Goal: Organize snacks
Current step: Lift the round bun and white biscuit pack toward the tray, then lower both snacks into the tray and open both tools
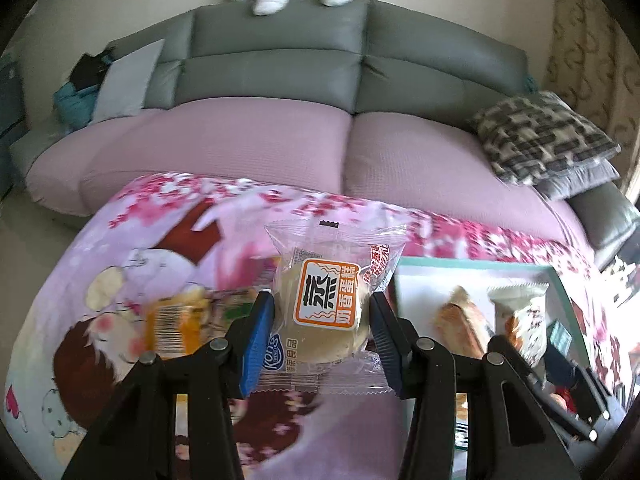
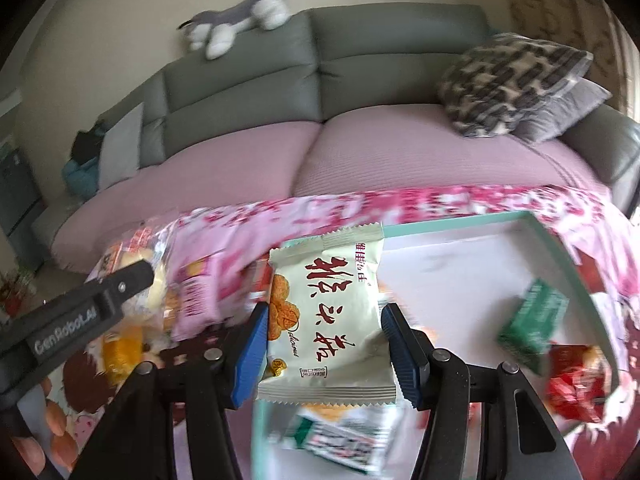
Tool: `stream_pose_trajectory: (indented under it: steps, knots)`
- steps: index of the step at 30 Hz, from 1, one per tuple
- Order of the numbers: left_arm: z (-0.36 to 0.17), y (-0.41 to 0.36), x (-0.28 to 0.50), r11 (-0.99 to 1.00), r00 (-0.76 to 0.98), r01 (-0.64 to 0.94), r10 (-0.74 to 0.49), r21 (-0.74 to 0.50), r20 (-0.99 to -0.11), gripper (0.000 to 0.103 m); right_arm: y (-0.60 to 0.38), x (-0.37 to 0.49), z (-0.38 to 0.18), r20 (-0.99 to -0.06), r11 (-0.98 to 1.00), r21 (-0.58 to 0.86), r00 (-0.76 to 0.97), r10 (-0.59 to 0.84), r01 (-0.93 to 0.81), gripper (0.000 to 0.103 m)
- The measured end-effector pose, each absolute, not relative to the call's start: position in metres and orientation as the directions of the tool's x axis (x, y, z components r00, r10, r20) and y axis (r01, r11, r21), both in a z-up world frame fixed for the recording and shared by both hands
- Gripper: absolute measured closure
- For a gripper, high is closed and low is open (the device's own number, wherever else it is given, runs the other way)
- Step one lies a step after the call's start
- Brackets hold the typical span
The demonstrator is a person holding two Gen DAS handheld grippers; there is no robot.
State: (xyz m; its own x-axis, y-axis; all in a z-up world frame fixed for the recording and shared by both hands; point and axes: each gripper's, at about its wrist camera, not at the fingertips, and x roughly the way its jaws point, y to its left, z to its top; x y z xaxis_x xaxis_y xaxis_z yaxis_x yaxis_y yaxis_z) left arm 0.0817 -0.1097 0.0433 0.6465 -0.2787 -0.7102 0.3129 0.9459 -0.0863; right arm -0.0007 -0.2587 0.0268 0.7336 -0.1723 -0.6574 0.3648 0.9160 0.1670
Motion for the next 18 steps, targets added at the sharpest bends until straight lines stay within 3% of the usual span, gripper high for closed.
stream_pose_trajectory:
  steps: [18]
  knots:
    - [0.005,-0.201,0.059,0.896,0.576,0.443,-0.259,0.030,-0.775,0.053,-0.327,-0.036,0.024,-0.669,0.853,0.191,0.700,-0.249,0.486,0.043]
